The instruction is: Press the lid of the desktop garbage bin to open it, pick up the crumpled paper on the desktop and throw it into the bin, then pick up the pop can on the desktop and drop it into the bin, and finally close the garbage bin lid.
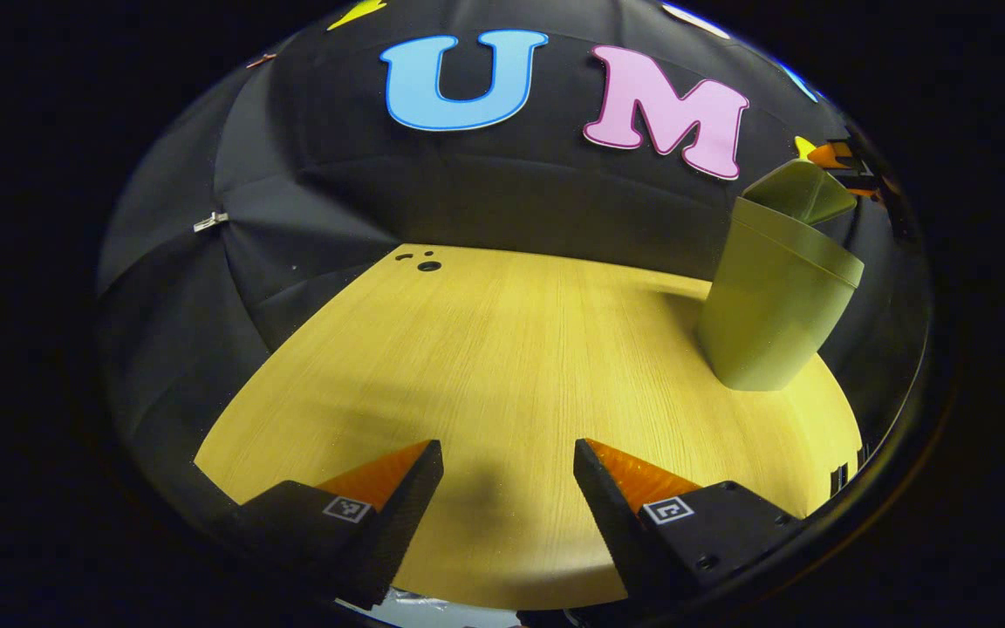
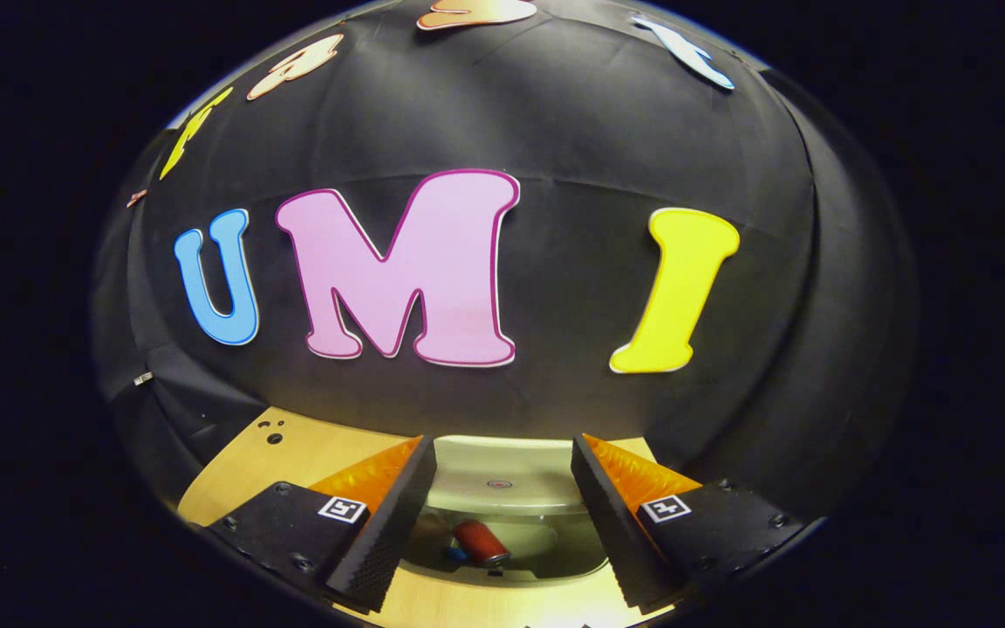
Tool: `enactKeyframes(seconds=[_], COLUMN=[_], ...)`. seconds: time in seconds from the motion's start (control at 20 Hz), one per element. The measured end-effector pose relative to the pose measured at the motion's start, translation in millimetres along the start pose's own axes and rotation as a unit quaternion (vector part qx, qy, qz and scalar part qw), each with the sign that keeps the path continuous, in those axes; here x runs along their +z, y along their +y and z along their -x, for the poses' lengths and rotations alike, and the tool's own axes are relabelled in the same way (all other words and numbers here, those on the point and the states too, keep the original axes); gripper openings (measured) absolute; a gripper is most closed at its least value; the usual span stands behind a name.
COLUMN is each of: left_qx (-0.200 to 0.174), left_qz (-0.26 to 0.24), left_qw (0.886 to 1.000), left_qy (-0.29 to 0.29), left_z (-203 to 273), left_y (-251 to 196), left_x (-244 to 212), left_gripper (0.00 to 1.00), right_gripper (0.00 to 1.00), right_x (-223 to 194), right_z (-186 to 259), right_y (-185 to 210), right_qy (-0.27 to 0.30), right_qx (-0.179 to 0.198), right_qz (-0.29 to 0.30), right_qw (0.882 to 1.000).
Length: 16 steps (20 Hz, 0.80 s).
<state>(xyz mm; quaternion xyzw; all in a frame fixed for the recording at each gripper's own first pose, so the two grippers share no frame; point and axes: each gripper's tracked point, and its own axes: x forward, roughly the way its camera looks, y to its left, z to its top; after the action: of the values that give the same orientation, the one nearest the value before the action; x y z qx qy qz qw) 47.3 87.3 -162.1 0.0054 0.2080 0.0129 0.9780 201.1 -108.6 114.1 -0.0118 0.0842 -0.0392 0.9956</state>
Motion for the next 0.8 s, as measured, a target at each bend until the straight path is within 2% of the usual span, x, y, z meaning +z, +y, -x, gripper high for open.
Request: enactKeyframes(seconds=[0.2,0.5,0.8], left_qx=[-0.022,-0.033,-0.061], left_qz=[-0.003,-0.029,-0.055], left_qw=[1.000,0.999,0.997], left_qy=[0.008,0.000,0.003], left_z=[2,4,14], left_y=[-12,-21,-31], left_x=[4,17,13], left_gripper=[0.97,0.97,0.97], right_gripper=[0.98,0.98,0.99], right_x=[-31,-81,-97], right_z=[7,6,7], right_y=[-1,-2,1], right_qy=[0.006,0.035,0.033], right_qx=[-0.001,-0.022,-0.035], right_qz=[-0.003,-0.020,-0.023], right_qw=[1.000,0.999,0.999])
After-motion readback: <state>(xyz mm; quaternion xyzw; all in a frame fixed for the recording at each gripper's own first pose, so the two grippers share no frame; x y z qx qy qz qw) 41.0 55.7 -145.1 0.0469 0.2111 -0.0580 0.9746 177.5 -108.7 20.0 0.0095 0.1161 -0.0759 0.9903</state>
